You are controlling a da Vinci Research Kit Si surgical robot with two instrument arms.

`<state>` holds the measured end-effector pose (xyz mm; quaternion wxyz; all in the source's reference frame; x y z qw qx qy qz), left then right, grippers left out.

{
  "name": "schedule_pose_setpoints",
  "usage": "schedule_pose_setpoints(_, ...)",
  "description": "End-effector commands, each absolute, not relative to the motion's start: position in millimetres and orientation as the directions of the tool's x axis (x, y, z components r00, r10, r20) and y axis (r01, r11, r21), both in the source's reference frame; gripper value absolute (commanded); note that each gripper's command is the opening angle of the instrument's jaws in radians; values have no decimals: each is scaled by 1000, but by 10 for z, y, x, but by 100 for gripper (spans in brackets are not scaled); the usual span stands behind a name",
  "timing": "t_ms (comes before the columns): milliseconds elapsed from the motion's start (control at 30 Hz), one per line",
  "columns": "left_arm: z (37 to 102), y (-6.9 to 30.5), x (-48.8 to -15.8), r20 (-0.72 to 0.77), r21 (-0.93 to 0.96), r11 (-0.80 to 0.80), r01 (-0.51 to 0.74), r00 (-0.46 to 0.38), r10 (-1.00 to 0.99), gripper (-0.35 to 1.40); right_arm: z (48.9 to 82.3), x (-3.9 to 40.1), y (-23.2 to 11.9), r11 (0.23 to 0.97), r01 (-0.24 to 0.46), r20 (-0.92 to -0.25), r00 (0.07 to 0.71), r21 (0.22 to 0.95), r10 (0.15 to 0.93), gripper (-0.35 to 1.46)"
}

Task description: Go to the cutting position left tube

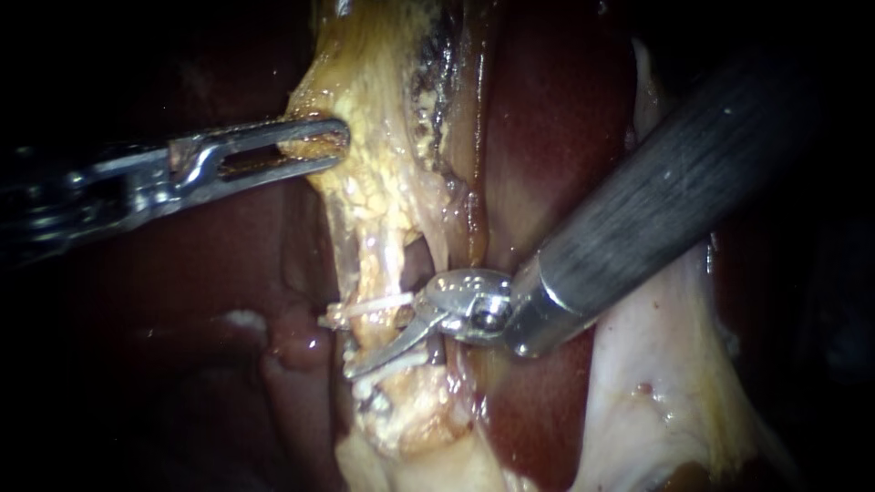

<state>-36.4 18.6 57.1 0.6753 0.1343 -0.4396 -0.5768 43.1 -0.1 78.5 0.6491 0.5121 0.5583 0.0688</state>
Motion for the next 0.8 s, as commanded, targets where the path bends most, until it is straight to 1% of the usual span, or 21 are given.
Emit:
schedule_pose_setpoints(33, 572, 186, -364, 438, 690, 298, 660, -52, -898, -35, 787, 433, -2, 462, 482, -652, 371, 744, 661, 123)
schedule_pose_setpoints(133, 573, 185, -365, 438, 689, 298, 661, -53, -897, -35, 789, 439, -3, 451, 478, -638, 369, 754, 676, 123)
schedule_pose_setpoints(267, 573, 185, -368, 439, 688, 297, 662, -53, -897, -35, 792, 448, -1, 405, 455, -586, 389, 793, 711, 123)
schedule_pose_setpoints(467, 573, 185, -368, 440, 689, 297, 661, -56, -896, -35, 793, 452, 1, 368, 431, -542, 407, 824, 736, 121)
schedule_pose_setpoints(800, 573, 185, -369, 440, 689, 297, 661, -56, -896, -35, 797, 451, 1, 357, 421, -527, 412, 833, 743, 120)
